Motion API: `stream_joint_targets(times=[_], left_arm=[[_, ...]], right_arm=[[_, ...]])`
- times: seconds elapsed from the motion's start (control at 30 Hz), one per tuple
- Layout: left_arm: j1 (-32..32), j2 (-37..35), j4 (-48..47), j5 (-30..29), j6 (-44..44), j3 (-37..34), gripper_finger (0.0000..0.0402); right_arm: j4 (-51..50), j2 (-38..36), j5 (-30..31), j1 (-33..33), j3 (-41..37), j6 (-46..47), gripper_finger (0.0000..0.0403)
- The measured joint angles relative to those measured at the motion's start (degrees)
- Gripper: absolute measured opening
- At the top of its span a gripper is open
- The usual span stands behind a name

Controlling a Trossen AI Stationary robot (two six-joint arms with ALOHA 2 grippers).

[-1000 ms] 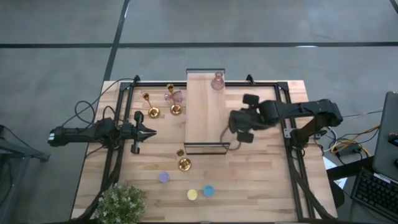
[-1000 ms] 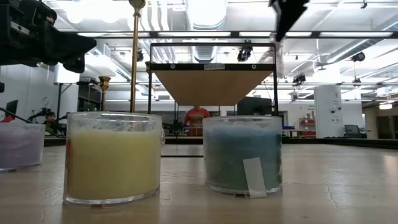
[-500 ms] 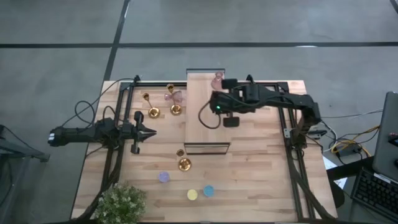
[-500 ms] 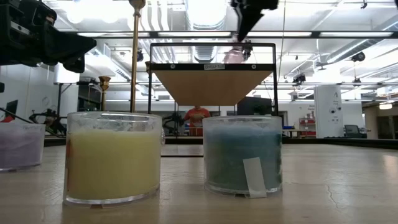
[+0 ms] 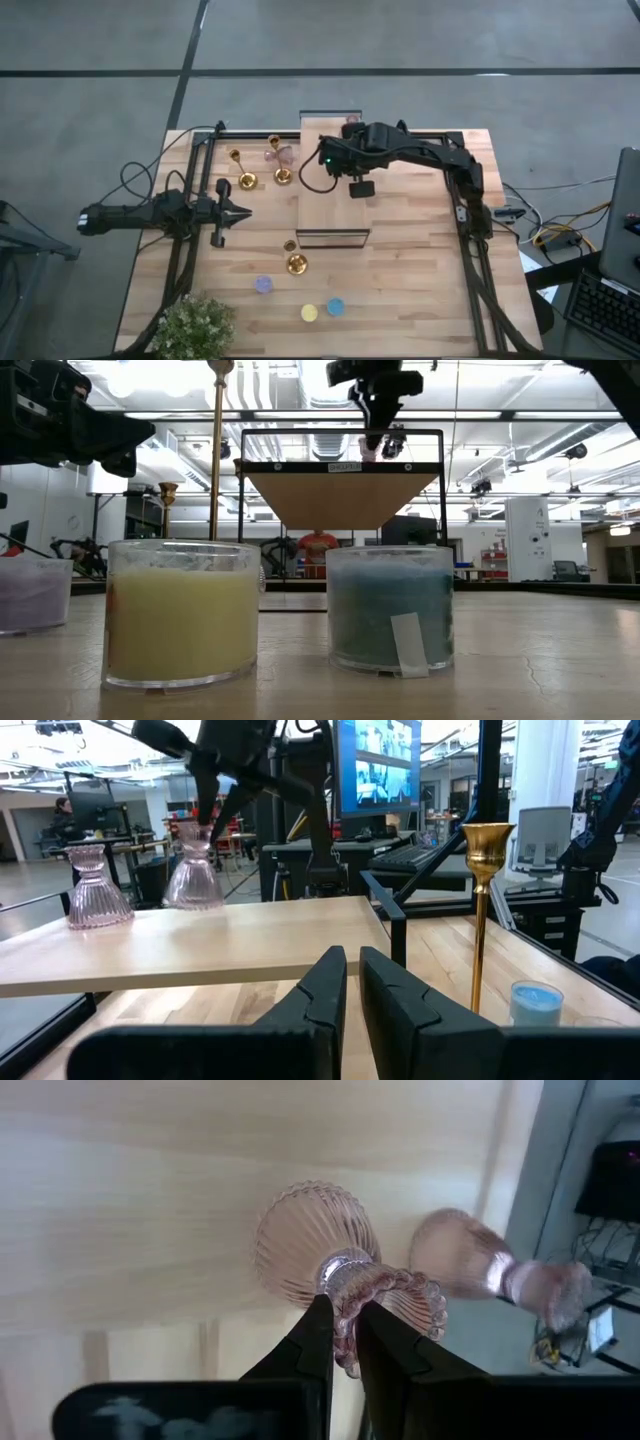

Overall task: Pick & Place candle stick holders
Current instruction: Put the bottom purple glass candle holder on the shelf

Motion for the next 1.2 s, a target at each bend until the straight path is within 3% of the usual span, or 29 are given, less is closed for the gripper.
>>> stream_joint_targets(times=[1.2], left_arm=[[0.0, 0.0, -0.02, 0.0, 0.0, 0.0, 0.0037]], right_arm=[[0.81, 0.98, -2.82, -1.71, -0.61, -0.87, 0.0029]])
